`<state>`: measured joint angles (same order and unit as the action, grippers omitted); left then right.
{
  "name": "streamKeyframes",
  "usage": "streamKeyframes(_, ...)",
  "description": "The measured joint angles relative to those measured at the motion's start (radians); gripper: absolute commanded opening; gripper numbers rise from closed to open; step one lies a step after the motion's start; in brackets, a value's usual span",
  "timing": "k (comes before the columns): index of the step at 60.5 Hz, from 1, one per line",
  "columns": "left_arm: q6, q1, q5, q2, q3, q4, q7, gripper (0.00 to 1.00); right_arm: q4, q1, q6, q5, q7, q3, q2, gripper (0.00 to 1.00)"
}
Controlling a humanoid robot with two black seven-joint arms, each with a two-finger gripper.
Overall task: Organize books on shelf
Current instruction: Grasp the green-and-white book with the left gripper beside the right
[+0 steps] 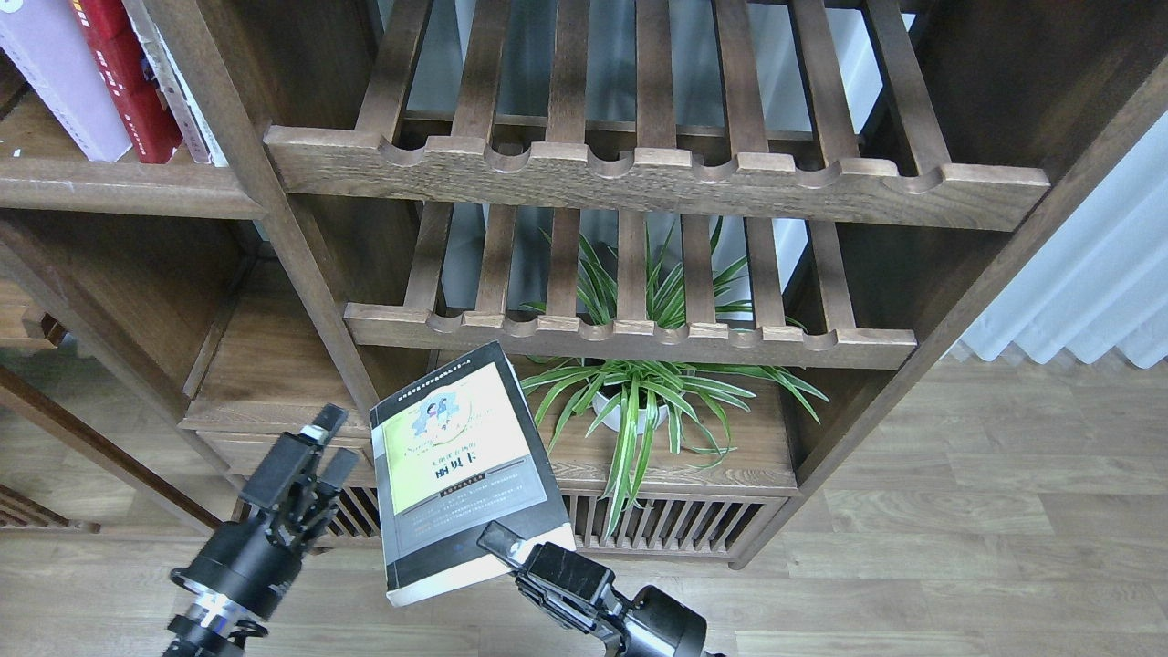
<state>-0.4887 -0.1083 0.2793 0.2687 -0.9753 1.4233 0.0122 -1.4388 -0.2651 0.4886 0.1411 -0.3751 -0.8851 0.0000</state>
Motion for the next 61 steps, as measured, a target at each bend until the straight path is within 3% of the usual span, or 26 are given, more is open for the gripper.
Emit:
streamKeyframes(12,0.000,0.009,0.000,-0.008,0.043,0.000,-0.023,0.99,0.000,0.000,0.000,0.000,-0.003,0.000,0.000,0.13)
streamKeyframes(17,0.000,0.013,0.000,-0.008,0.056,0.003,-0.056,0.98,0.000,0.000,0.000,0.000,-0.005,0.000,0.000,0.13)
streamKeyframes(18,0.000,0.018,0.000,-0.008,0.073,0.006,-0.081,0.98,0.000,0.000,0.000,0.000,-0.005,0.000,0.000,0.13)
streamKeyframes(27,0.000,0.043,0.000,-0.008,0.123,0.014,-0.134,0.95,0.000,0.000,0.000,0.000,-0.013,0.001,0.000,0.13)
streamKeyframes(41,0.000,0.081,0.000,-0.007,0.177,0.019,-0.192,0.89,0.000,0.000,0.000,0.000,-0.015,0.001,0.000,0.13)
streamKeyframes(61,0.000,0.091,0.000,-0.003,0.228,0.025,-0.205,0.74,0.000,-0.001,0.001,0.000,-0.017,0.005,0.000,0.13)
